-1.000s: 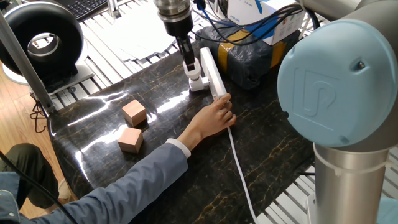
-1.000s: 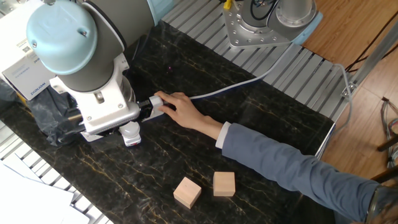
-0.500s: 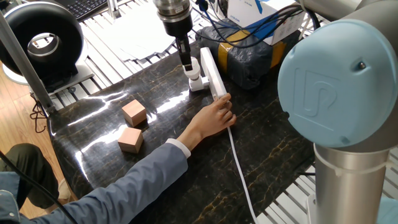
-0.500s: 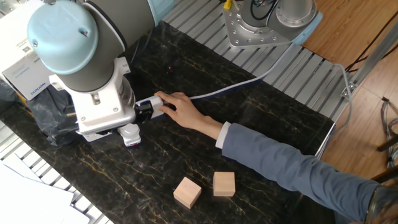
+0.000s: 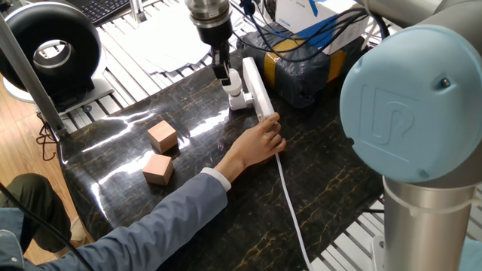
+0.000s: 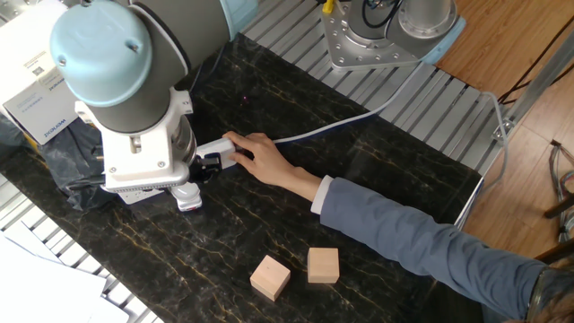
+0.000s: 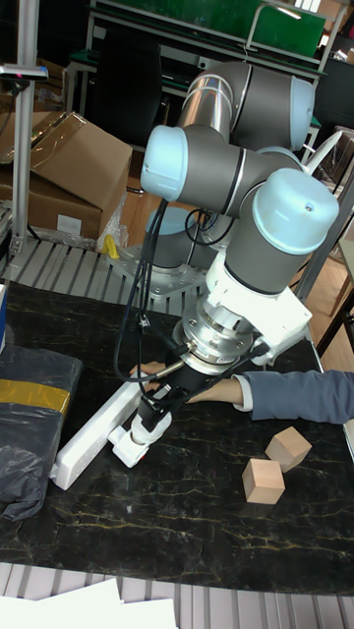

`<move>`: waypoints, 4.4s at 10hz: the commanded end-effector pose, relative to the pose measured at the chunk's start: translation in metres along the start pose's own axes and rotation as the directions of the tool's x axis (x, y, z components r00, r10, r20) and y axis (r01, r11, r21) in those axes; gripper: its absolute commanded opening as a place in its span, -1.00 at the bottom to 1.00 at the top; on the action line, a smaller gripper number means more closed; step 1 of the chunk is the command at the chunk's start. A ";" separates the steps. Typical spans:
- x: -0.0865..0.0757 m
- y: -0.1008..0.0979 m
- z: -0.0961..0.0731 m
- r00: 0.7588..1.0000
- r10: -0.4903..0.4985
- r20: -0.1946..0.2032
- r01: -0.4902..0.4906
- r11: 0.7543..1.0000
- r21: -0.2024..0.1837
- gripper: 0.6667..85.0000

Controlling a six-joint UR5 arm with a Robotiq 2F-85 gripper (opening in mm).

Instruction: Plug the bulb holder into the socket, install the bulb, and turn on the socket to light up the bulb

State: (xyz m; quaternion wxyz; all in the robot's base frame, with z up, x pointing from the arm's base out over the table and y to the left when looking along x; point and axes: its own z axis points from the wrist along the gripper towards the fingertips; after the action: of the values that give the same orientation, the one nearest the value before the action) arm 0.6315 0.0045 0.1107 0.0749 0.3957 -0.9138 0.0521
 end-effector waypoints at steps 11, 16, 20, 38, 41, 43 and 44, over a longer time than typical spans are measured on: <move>-0.003 0.002 -0.016 0.946 -0.325 0.008 0.325 0.945 -0.026 0.41; 0.002 0.002 -0.011 0.873 -0.488 0.013 0.488 0.872 -0.041 0.30; 0.003 0.001 -0.005 0.818 -0.573 0.037 0.575 0.817 -0.049 0.28; 0.001 0.008 -0.001 0.956 -0.289 0.039 0.291 0.954 -0.066 -0.25; 0.003 0.007 -0.005 0.979 -0.205 0.003 0.205 0.977 -0.058 -0.25; 0.001 0.003 -0.004 0.985 -0.170 0.000 0.170 0.984 -0.048 -0.25; 0.001 0.000 -0.004 0.989 -0.148 -0.002 0.148 0.988 -0.042 -0.25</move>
State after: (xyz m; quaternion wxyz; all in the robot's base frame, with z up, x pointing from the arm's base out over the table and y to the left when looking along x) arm 0.6274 0.0042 0.1141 0.0930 0.4881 -0.8675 0.0244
